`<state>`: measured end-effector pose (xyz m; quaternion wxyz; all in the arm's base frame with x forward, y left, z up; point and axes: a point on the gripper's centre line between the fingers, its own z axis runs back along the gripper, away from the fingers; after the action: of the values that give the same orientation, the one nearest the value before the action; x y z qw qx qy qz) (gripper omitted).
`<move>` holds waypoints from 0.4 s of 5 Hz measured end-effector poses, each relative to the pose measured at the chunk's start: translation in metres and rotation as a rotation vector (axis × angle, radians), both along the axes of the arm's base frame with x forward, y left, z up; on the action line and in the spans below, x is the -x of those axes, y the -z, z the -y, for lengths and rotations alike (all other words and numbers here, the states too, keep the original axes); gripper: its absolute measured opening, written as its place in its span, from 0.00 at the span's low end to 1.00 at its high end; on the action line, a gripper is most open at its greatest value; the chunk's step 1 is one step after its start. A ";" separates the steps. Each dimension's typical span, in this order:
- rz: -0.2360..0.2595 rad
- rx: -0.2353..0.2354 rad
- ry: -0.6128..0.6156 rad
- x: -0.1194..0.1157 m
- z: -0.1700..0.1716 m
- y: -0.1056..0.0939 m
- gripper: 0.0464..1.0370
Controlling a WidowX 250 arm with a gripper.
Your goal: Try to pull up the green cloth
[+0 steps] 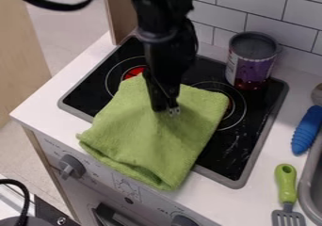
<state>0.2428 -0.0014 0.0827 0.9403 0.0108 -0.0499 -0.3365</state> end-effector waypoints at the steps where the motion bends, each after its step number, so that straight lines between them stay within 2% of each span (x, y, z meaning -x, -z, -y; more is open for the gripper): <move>1: -0.018 0.009 -0.010 -0.002 -0.004 -0.013 0.02; 2: -0.017 0.000 -0.059 -0.003 -0.011 -0.014 0.16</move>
<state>0.2454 0.0098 0.0971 0.9502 0.0094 -0.0416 -0.3088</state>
